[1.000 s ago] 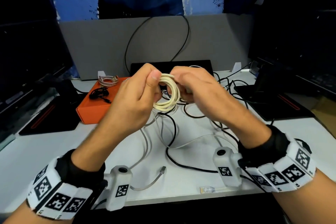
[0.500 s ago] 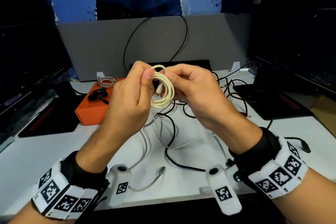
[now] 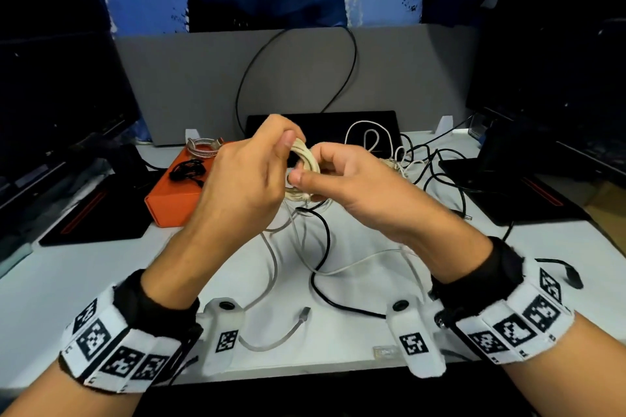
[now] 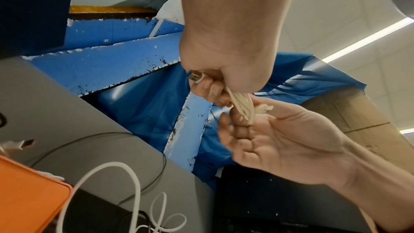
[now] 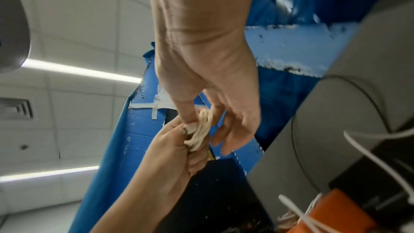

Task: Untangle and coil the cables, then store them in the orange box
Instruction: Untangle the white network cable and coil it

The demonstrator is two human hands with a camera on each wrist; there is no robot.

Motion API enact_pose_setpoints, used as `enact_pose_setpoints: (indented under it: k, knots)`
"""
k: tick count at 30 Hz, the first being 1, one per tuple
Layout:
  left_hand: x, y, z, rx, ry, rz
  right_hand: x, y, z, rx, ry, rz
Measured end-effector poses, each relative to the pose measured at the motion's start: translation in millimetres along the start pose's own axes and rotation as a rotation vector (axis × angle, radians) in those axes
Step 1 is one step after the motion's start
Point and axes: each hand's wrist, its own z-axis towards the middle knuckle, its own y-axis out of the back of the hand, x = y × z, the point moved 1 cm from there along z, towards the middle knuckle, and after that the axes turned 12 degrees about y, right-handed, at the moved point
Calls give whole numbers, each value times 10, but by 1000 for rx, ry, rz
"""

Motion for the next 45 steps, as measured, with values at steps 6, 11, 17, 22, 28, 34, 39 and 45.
enact_pose_setpoints:
  k: [6, 11, 17, 22, 28, 34, 39, 45]
  knots:
    - [69, -26, 73, 76, 35, -145, 199, 278, -97, 314, 36, -116]
    - [216, -19, 137, 362, 45, -124, 129, 386, -65, 296, 54, -380]
    - [244, -14, 133, 455, 69, -129, 83, 473, -60, 379, 21, -554]
    - [326, 33, 119, 727, 199, -436, 21, 519, -26, 270, 11, -488]
    - [552, 60, 296, 520, 325, -343, -65, 500, 0, 183, -28, -502]
    - [1507, 100, 862, 185, 616, -176, -151, 505, -7, 321, -111, -601]
    - [1813, -192, 1162, 107, 706, 11, -280, 415, -2, 479, -201, -693]
    - [1912, -322, 1211, 129, 708, 338, -363, 409, -19, 534, -266, -724]
